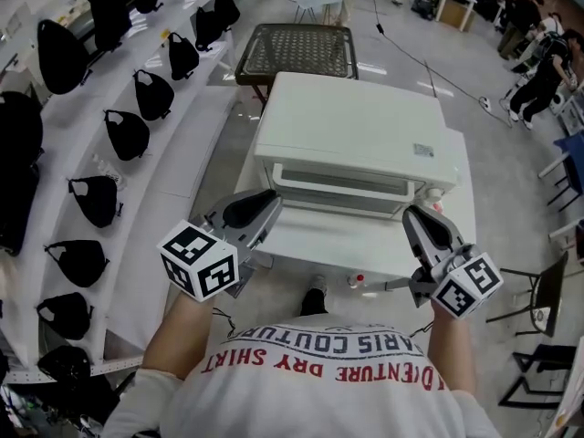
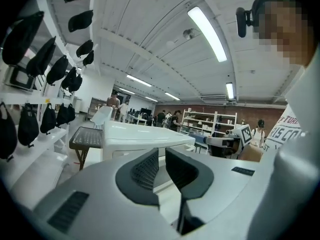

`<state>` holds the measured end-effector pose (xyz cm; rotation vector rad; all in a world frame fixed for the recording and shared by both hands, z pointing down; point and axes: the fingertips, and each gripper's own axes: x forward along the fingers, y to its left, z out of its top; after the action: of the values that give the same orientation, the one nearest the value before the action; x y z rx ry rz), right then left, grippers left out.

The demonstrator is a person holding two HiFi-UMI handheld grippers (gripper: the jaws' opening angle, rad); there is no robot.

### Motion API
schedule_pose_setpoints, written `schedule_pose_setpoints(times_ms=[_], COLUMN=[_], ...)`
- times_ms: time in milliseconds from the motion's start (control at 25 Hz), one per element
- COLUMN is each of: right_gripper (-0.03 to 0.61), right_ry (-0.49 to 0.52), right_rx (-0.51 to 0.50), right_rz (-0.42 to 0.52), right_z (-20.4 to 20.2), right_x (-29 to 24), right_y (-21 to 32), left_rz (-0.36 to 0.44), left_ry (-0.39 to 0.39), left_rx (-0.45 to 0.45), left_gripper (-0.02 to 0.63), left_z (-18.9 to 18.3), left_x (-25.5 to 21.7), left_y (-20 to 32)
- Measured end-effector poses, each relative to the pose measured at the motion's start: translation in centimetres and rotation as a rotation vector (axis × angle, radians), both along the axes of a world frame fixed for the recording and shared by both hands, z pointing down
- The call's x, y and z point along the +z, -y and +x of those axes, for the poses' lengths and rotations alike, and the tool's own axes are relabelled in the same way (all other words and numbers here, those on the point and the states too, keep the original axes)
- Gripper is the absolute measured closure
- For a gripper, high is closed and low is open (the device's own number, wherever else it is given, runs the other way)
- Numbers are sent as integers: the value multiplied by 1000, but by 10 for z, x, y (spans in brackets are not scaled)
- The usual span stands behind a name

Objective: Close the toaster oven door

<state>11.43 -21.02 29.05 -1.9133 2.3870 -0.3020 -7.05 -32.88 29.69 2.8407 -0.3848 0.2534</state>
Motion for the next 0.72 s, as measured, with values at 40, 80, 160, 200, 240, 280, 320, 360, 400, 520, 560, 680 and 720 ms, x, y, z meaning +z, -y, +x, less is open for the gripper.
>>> schedule_pose_setpoints(times_ms=[40, 80, 160, 200, 240, 280, 320, 360, 400, 520, 560, 680, 720], right_gripper=[535, 538, 543, 545, 546, 546, 547, 548, 548, 551, 551, 552, 553], right_ry=[-3, -6, -10, -14, -19, -23, -23, -20, -14, 6, 11, 14, 10], right_rx=[-17, -33, -65, -83, -100, -115, -128, -138, -145, -153, -151, -145, -144], right_rz=[5, 9, 8, 5, 1, -3, -6, -7, -7, 1, 3, 0, -2], right_z=[-8, -16, -32, -40, -48, -55, -61, -67, -71, -80, -82, -85, -85], right_x=[-2, -2, 1, 3, 6, 8, 10, 11, 12, 14, 14, 18, 19], right_y=[-4, -8, -17, -21, -25, -29, -34, -39, -44, -56, -59, -66, -68], left_rz=[6, 8, 11, 15, 19, 21, 19, 12, 1, -21, -24, -31, -32], left_ry=[-5, -10, -10, -4, 3, 7, 8, 8, 5, -7, -11, -22, -22], left_rx=[11, 21, 44, 55, 63, 69, 77, 86, 98, 129, 136, 144, 145], left_gripper=[552, 557, 561, 561, 561, 563, 566, 571, 572, 575, 575, 575, 575], left_z=[-1, -2, -5, -7, -9, -10, -12, -12, -13, -12, -11, -11, -11], left_x=[-2, -3, -4, -2, -1, 0, 2, 4, 5, 6, 7, 7, 8], left_y=[-10, -19, -38, -46, -54, -61, -68, -74, -81, -100, -104, -113, -115])
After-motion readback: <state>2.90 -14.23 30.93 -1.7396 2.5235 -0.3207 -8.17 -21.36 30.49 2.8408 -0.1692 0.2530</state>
